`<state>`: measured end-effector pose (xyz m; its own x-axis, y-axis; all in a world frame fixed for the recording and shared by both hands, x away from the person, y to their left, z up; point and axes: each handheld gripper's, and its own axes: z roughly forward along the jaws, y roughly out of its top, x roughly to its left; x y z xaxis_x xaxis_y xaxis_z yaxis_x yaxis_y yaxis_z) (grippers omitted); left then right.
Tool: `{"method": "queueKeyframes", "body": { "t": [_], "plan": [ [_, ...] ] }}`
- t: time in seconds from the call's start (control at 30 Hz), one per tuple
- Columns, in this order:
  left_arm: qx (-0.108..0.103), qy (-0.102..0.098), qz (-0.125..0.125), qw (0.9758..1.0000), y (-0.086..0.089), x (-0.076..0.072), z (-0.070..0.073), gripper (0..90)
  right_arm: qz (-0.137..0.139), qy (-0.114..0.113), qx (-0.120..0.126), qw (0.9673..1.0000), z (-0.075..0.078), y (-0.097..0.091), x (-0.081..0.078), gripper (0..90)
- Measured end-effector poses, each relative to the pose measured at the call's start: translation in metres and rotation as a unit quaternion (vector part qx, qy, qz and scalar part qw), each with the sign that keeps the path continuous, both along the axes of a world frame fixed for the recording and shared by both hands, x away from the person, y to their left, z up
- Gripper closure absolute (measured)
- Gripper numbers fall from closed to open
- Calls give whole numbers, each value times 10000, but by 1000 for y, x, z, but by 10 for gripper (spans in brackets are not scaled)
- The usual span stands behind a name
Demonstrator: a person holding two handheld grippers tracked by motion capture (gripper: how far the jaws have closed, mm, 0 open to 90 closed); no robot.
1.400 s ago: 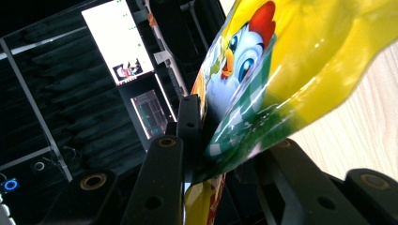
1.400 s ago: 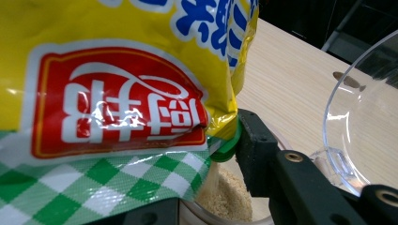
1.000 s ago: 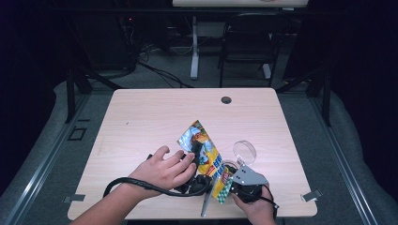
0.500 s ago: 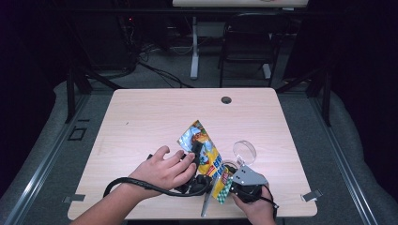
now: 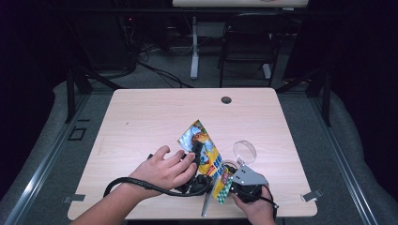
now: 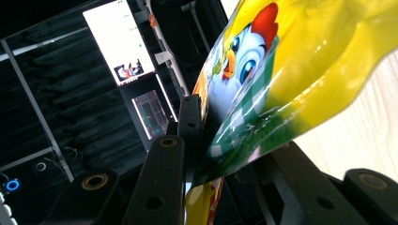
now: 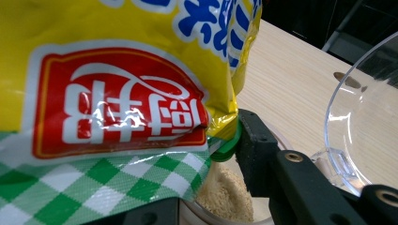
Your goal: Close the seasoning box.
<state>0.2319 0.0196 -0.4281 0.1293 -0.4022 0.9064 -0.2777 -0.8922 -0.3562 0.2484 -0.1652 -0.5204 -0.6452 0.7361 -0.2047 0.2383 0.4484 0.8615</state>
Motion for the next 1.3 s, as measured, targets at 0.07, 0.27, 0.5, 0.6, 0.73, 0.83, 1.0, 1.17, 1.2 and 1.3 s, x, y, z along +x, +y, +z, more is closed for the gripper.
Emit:
{"method": "queueKeyframes", "body": {
  "t": [0.07,0.27,0.5,0.6,0.73,0.83,1.0,1.17,1.2,1.3],
  "plan": [
    [9,0,4,10000,0,0,0,771,-11,9,-2,10000,0,0,0,708],
    [-6,-10,0,10000,0,0,1,771,-2,23,21,10000,0,0,-1,708],
    [3,1,11,10000,-1,0,1,771,-7,33,27,10000,0,0,-1,708],
    [9,48,26,10000,-1,0,1,771,-7,36,30,10000,1,0,-1,708],
    [-2,31,9,10000,-1,1,1,772,-15,13,55,10000,1,-1,-1,708],
    [-69,72,-8,9999,-1,2,1,774,-31,31,55,10000,1,-2,-2,709],
    [-55,95,5,9999,-2,3,1,775,-32,24,79,10000,2,-4,-2,708],
    [-64,187,68,9998,-1,3,1,778,-52,18,92,9999,2,-4,-2,709],
    [-115,191,47,9997,0,3,1,779,-48,29,94,9999,3,-5,-3,709],
    [-89,148,45,9998,1,3,1,779,-38,16,89,10000,3,-5,-2,708]
  ]
}}
